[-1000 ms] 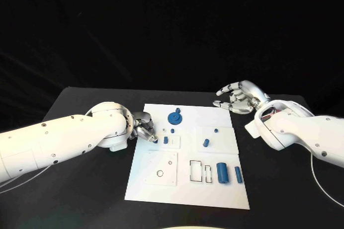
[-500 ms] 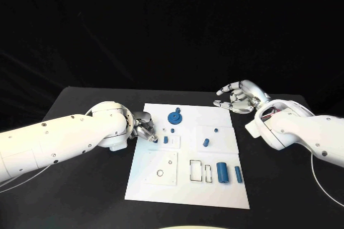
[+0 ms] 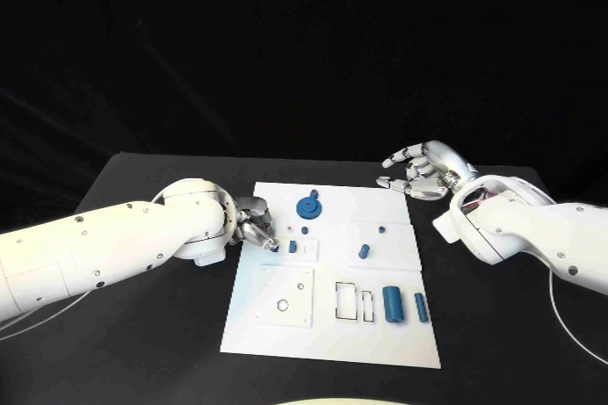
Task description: Assemble the parts on the task board
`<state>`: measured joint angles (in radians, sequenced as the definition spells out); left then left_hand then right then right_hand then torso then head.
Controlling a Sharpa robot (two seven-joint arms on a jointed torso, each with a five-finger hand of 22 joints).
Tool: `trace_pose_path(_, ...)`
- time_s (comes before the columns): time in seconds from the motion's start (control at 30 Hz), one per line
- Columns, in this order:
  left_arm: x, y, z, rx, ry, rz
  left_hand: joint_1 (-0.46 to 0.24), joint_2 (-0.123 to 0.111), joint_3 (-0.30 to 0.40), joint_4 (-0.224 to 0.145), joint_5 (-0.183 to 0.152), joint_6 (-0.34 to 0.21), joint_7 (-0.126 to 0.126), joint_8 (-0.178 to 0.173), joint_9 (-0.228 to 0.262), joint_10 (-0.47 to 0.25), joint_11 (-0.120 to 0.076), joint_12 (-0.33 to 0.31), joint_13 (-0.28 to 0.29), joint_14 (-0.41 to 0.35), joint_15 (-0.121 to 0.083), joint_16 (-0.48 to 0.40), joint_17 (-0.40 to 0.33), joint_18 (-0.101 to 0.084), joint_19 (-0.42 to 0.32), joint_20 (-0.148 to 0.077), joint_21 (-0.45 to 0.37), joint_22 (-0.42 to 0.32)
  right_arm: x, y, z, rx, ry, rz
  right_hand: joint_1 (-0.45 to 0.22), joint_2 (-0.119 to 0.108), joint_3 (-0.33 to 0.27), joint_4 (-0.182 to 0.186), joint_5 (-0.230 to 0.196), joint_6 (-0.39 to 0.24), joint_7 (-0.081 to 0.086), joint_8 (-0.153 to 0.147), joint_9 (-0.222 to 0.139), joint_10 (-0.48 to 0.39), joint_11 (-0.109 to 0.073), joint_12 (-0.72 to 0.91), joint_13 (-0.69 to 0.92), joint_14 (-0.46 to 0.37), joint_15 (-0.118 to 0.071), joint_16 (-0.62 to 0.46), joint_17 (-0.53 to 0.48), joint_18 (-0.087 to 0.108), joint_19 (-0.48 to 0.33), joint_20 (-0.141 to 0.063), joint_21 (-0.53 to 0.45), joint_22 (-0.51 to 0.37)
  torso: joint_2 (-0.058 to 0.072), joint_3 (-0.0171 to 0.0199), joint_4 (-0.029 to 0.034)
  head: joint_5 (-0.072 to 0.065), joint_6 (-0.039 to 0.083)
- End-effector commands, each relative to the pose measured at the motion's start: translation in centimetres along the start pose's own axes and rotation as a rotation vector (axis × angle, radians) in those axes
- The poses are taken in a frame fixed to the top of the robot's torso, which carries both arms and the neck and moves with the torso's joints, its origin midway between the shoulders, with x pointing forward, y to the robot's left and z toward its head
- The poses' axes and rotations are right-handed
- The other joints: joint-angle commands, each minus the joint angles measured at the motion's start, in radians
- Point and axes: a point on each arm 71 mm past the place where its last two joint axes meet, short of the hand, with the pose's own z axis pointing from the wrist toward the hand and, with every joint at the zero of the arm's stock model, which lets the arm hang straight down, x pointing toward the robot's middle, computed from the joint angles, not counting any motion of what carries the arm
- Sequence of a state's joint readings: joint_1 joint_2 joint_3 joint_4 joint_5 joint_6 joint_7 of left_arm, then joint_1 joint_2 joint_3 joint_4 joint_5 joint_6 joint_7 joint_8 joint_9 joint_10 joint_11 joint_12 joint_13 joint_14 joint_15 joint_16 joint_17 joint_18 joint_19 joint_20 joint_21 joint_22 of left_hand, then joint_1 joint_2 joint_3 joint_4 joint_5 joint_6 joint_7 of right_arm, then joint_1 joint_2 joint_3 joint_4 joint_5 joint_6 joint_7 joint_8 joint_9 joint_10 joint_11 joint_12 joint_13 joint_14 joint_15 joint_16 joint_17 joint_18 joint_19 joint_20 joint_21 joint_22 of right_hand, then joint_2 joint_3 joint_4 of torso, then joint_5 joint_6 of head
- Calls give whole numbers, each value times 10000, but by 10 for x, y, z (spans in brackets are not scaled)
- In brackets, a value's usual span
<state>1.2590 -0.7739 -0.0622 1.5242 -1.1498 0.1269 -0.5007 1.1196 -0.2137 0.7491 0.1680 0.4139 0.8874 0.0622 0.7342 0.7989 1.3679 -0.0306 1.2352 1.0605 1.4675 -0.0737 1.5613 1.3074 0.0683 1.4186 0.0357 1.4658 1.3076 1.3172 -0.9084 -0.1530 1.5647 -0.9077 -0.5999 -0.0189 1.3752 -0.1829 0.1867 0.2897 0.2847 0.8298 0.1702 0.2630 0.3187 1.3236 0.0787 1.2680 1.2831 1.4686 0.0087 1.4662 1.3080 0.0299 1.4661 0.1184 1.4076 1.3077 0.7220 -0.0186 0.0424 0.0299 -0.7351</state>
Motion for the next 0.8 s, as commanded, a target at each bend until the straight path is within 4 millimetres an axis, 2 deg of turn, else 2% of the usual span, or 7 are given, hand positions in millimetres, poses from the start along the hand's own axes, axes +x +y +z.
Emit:
trace_pose_path(0.03, 6, -2, 2, 96, 318, -196, -254, -62, 1381, -1421, -4, 289, -225, 32, -8, 90, -18, 27, 19, 1000, -93, 38, 2515, -164, 55, -36, 45, 524, 0, 1, 0, -144, 34, -31, -64, 2, 57, -16, 46, -10, -62, 60, -17, 13, -7, 12, -3, 438, -54, -16, 236, 113, 107, -86, 12, 1713, 5, 3, -2, -8, -9)
trace_pose_path(0.8, 6, 0, 6, -6, 463, -269, -845, -92, -176, -526, -214, 514, -403, -164, -23, 146, -145, 0, 124, 1007, -204, 51, 2540, -160, 47, -148, -22, 483, 0, 1, -1, -136, 18, -33, -87, 8, 59, -9, 49, -11, -64, 66, -20, 17, -8, 4, -15, 439, -57, -22, 232, 114, 107, -89, 4, 1709, 10, 6, -2, -30, -90)
